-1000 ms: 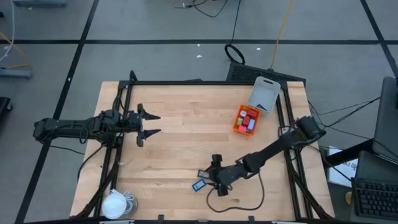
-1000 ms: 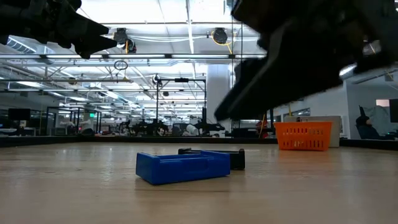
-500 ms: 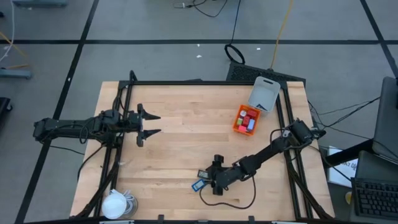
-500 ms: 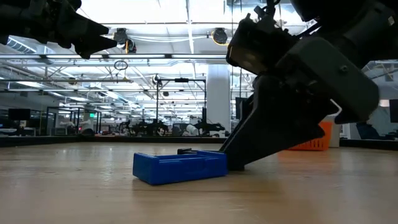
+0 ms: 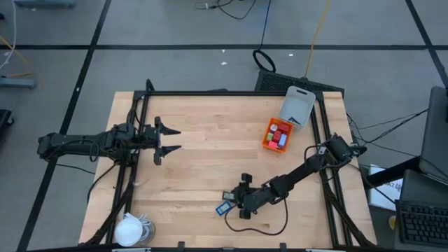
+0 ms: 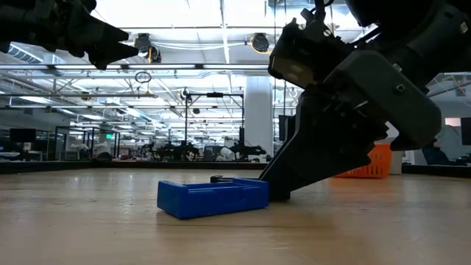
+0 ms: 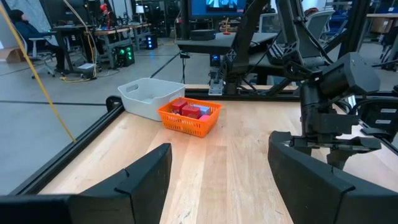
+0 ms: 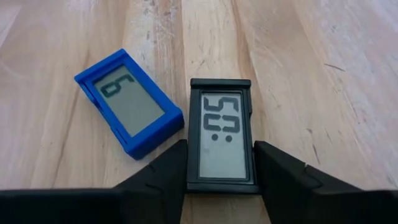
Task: Pick & Place Office items
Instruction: Put the black digital clock into the gray bin
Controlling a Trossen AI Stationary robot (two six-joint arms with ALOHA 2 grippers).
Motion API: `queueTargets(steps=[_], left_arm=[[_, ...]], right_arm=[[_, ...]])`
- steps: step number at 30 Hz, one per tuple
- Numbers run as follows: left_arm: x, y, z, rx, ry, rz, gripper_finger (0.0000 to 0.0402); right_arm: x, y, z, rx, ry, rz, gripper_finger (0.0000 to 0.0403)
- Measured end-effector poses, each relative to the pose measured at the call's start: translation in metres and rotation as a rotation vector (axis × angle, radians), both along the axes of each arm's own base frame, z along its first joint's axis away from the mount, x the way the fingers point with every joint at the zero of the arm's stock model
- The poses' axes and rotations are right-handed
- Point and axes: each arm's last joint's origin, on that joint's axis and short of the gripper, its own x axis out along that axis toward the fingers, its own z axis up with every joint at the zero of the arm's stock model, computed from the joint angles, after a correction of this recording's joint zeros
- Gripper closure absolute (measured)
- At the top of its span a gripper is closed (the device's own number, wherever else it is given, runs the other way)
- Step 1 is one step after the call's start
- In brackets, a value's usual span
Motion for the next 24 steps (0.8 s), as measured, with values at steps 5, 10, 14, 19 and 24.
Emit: queueTargets(steps=[5, 10, 14, 19, 24], left_arm=[[0.000, 0.000, 0.000, 0.000, 0.000, 0.000, 0.0131], [0.000, 0.000, 0.000, 0.000, 0.000, 0.000, 0.0131], [0.000, 0.000, 0.000, 0.000, 0.000, 0.000, 0.0131], [0.000, 0.000, 0.000, 0.000, 0.000, 0.000, 0.0131], [0.000, 0.000, 0.000, 0.000, 0.000, 0.000, 0.0131]], right_arm=[[0.000, 0.000, 0.000, -0.005, 0.001, 0.004, 0.0248], [0.000, 0.000, 0.001, -0.016, 0.002, 0.016, 0.0236], [-0.002, -0.001, 0.008, -0.013, 0.002, 0.027, 0.0244], [-0.009, -0.005, 0.025, -0.031, 0.025, 0.026, 0.0250], [-0.016, -0.010, 0.046, -0.061, 0.029, 0.002, 0.0242]])
